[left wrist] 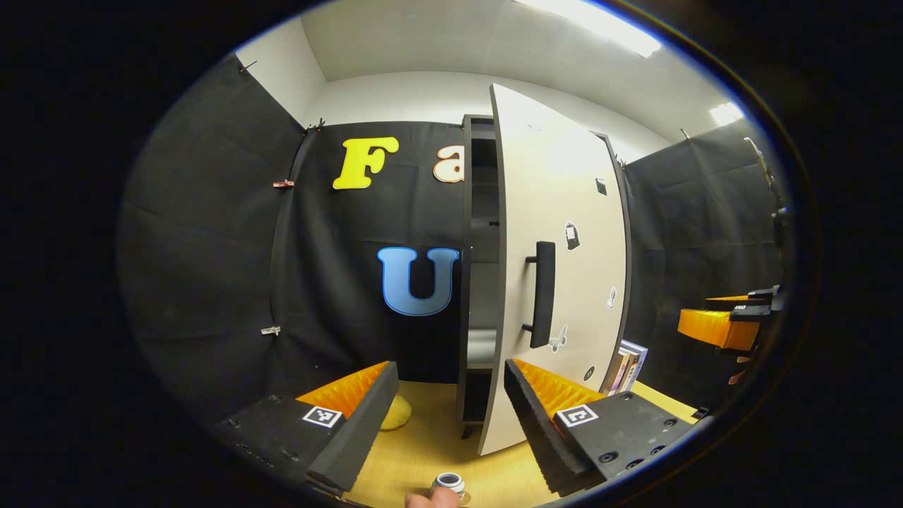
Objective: Open the cabinet door with the right hand, grasp the bottle in the cabinet with the left hand and place it on the coaster, then close the cabinet door with the right hand.
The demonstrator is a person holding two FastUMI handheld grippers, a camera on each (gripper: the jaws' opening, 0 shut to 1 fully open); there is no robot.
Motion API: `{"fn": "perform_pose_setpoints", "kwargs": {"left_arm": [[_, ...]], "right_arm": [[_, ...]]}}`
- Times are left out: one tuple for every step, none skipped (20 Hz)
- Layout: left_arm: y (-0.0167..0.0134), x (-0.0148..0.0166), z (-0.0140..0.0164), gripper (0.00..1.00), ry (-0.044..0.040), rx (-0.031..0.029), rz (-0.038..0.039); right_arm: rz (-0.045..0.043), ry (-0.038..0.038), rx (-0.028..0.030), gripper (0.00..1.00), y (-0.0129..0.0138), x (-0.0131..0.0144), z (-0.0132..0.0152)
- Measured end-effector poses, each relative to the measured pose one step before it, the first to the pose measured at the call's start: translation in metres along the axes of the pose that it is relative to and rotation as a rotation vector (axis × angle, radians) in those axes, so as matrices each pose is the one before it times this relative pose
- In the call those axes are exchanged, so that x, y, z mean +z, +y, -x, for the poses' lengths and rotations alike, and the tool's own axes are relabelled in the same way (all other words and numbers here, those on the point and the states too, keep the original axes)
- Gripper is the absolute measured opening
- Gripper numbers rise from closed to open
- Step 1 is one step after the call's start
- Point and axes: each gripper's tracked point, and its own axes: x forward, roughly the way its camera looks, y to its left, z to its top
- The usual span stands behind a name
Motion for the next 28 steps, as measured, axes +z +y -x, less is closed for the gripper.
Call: {"fn": "perform_pose_setpoints", "kwargs": {"left_arm": [[-0.00202,0.00054,-0.00011,0.94,0.00108,-0.00185,-0.00256],[-0.00209,0.00119,0.00014,0.94,-0.00038,-0.00074,-0.00349],[-0.00067,0.00116,-0.00016,0.94,-0.00228,-0.00014,-0.00326],[-0.00208,0.00001,0.00061,0.95,-0.00197,-0.00257,-0.00240],[-0.00110,0.00189,0.00003,0.94,-0.00247,-0.00295,-0.00284],[-0.00122,0.00132,-0.00091,0.94,-0.00265,-0.00058,-0.00381],[-0.00143,0.00067,0.00002,0.94,-0.00057,-0.00250,-0.00521],[-0.00090,0.00008,0.00035,0.94,-0.00144,-0.00096,-0.00431],[-0.00158,-0.00002,0.00090,0.94,-0.00219,-0.00303,-0.00253],[-0.00205,-0.00008,0.00025,0.94,-0.00121,-0.00229,-0.00034],[-0.00077,0.00066,-0.00033,0.94,0.00207,-0.00167,0.00051],[-0.00064,-0.00158,0.00006,0.95,0.00193,0.00063,0.00136],[-0.00057,0.00011,-0.00048,0.94,0.00088,-0.00023,0.00171],[-0.00130,-0.00039,0.00020,0.94,0.00085,-0.00073,0.00187],[-0.00085,0.00028,0.00058,0.94,0.00118,-0.00075,0.00098],[-0.00068,-0.00069,-0.00026,0.94,0.00058,-0.00059,0.00027],[-0.00079,0.00043,0.00021,0.94,0.00024,0.00052,-0.00041],[-0.00105,-0.00092,0.00002,0.94,-0.00046,-0.00107,0.00028],[-0.00054,0.00057,-0.00116,0.94,0.00080,-0.00040,0.00094],[-0.00054,-0.00021,-0.00080,0.95,0.00080,-0.00031,0.00076],[-0.00018,0.00084,0.00031,0.95,-0.00219,-0.00015,0.00043],[-0.00071,0.00036,0.00018,0.94,-0.00220,-0.00130,0.00029],[-0.00092,0.00045,-0.00009,0.94,-0.00054,-0.00195,0.00044],[-0.00069,-0.00058,-0.00034,0.94,0.00068,-0.00088,-0.00053],[-0.00064,-0.00063,-0.00048,0.94,0.00210,-0.00156,-0.00172],[-0.00065,-0.00081,0.00021,0.94,0.00085,-0.00027,-0.00173],[-0.00006,0.00099,-0.00035,0.95,-0.00024,-0.00101,-0.00004],[-0.00026,-0.00032,0.00054,0.95,-0.00117,-0.00128,0.00199]], "right_arm": [[0.00445,-0.00267,-0.00503,0.98,-0.00099,0.00073,-0.00022],[0.00534,-0.00142,-0.00449,0.98,-0.00109,0.00023,0.00040],[0.00478,-0.00137,-0.00358,0.98,-0.00057,0.00008,-0.00044],[0.00382,0.00089,-0.00258,0.98,-0.00079,-0.00023,0.00020],[0.00113,0.00085,-0.00160,0.98,-0.00018,0.00032,0.00038],[0.00132,0.00059,-0.00097,0.98,0.00025,-0.00041,0.00050],[0.00317,-0.00062,-0.00256,0.97,-0.00009,0.00055,0.00022],[0.00368,-0.00065,-0.00405,0.97,-0.00112,0.00001,-0.00009],[0.00215,-0.00037,-0.00137,0.98,-0.00065,0.00032,-0.00019],[-0.00140,-0.00040,-0.00149,0.98,-0.00007,0.00007,0.00048],[-0.00106,0.00043,0.00090,0.98,0.00028,0.00007,-0.00017],[0.00291,-0.00206,-0.00275,0.98,-0.00087,-0.00008,-0.00017],[0.00447,-0.00128,-0.00191,0.98,-0.00128,0.00044,-0.00050],[0.00290,0.00066,-0.00122,0.98,-0.00155,0.00007,-0.00052],[-0.00087,0.00164,-0.00160,0.98,-0.00124,-0.00060,-0.00007],[-0.00365,0.00024,-0.00230,0.98,-0.00083,-0.00013,-0.00026],[-0.00351,-0.00095,-0.00345,0.98,-0.00092,0.00046,-0.00024],[-0.00187,-0.00028,-0.00301,0.98,-0.00052,-0.00007,-0.00003],[-0.00010,0.00002,-0.00521,0.98,-0.00132,0.00025,0.00056],[0.00157,0.00058,-0.00287,0.98,-0.00061,0.00002,0.00047],[0.00347,-0.00143,-0.00393,0.98,-0.00137,0.00034,0.00016],[0.00268,0.00011,-0.00440,0.98,-0.00088,0.00000,0.00019],[-0.00120,0.00134,-0.00125,0.99,-0.00031,-0.00014,0.00018],[-0.00338,0.00222,-0.00173,0.99,0.00024,-0.00050,0.00047],[-0.00157,0.00012,-0.00112,0.98,-0.00033,-0.00005,0.00051],[0.00134,-0.00045,-0.00166,0.98,-0.00535,0.00559,-0.00394],[0.00189,0.00079,-0.00095,0.98,-0.00037,0.00038,-0.00019],[0.00045,-0.00018,-0.00074,0.98,0.00019,0.00047,0.00020]]}}
